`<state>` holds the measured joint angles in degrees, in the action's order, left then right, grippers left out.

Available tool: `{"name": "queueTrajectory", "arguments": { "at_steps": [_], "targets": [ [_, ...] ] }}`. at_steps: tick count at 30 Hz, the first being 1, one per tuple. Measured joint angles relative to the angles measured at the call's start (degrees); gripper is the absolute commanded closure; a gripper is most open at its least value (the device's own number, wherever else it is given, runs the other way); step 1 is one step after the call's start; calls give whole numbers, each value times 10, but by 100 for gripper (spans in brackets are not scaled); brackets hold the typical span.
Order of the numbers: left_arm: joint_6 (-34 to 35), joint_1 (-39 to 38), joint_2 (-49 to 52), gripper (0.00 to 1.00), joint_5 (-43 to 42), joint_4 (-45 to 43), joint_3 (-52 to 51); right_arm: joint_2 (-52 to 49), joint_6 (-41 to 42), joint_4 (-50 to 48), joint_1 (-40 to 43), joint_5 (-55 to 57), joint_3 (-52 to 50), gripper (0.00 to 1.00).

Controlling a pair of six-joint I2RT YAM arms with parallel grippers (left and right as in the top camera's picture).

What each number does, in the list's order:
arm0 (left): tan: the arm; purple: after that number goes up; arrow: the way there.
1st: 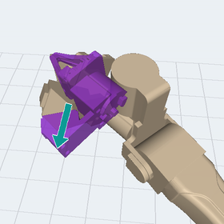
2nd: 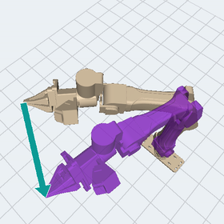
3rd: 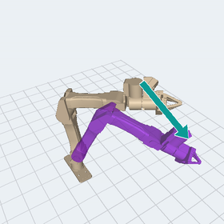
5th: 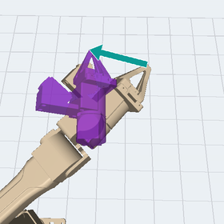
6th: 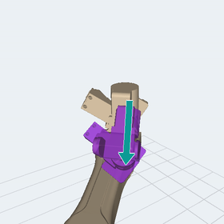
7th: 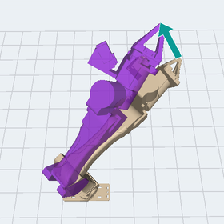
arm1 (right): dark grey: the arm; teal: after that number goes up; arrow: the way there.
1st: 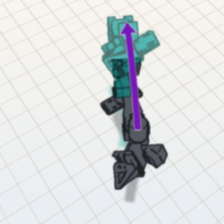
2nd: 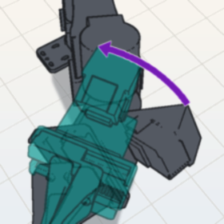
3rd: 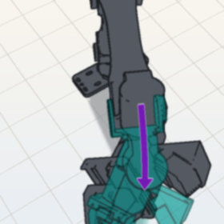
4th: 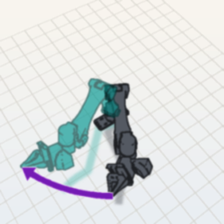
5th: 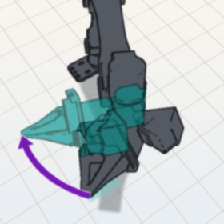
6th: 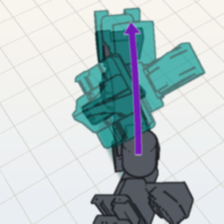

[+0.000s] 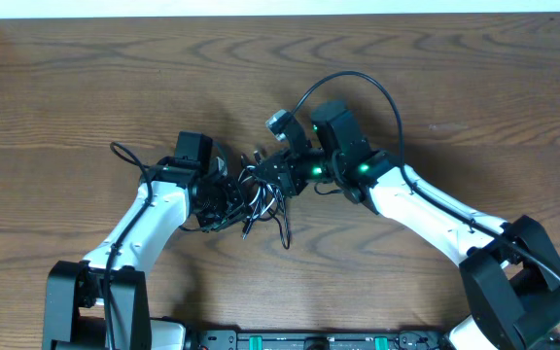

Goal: Untangle cables

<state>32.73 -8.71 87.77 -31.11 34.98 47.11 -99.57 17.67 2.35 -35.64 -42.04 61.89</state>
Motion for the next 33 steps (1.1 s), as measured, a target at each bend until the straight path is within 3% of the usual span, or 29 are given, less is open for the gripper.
{"name": "queueTrajectory", "arguments": {
  "at_steps": [1, 7, 18, 27, 33],
  "targets": [
    [0, 0, 0, 86, 0, -2, 0, 0, -3, 17, 1, 3, 0, 65],
    [-1, 8, 0, 86, 11, -3, 0, 0, -59, 42, 3, 63, 0, 52],
    [-38, 57, 0, 86, 0, 9, 0, 1, -156, 27, -33, 165, 5, 58],
    [-82, 126, 0, 85, -22, 24, 0, -7, -188, 242, -40, 212, 188, 59],
    [-90, 148, 0, 85, -15, 35, 0, -77, -226, 339, -46, 222, 296, 57]
  ]
}}
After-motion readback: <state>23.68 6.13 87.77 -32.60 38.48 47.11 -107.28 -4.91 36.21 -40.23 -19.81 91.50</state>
